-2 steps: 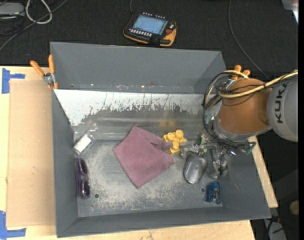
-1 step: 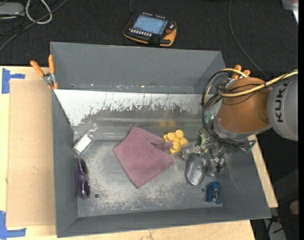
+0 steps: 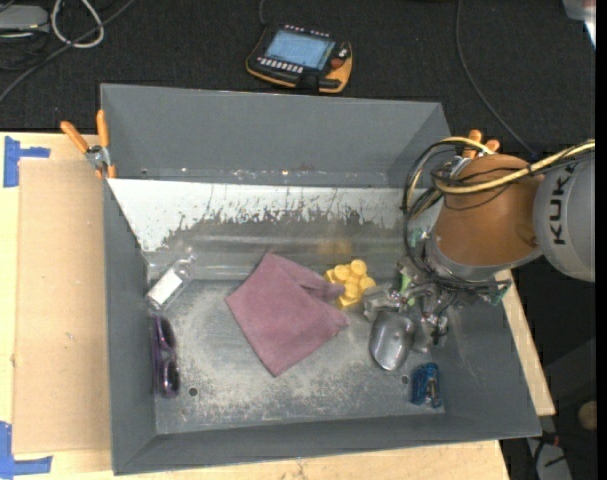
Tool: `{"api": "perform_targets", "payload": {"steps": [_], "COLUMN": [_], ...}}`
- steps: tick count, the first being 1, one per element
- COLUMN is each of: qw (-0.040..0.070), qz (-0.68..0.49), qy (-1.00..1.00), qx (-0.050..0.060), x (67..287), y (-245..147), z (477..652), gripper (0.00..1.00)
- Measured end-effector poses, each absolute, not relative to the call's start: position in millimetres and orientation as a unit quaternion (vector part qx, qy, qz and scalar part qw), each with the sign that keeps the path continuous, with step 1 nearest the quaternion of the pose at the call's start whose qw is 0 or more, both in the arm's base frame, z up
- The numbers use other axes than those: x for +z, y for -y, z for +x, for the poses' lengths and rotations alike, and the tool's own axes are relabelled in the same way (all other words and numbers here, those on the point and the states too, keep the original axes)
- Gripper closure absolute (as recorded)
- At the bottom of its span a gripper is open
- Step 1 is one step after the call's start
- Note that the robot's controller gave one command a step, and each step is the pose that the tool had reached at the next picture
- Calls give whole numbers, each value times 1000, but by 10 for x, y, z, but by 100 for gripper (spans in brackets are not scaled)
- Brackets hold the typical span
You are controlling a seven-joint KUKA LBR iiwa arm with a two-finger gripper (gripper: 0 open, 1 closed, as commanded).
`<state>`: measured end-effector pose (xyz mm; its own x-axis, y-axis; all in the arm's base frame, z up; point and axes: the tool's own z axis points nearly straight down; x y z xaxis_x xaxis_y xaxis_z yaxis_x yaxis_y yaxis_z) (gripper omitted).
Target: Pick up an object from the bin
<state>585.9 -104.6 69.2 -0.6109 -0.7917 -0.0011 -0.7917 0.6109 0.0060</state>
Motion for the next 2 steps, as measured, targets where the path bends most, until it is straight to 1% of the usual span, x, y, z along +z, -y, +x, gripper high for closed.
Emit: {"api": "perform_targets", "payload": {"steps": [1,2], "qw": [3,1], "qz": [441,440], "qy": [898,898], "qx": [-5,-4], "x": [805,1017], "y": [1038,1039], "z": [5839,5855], "gripper": [100,100]}}
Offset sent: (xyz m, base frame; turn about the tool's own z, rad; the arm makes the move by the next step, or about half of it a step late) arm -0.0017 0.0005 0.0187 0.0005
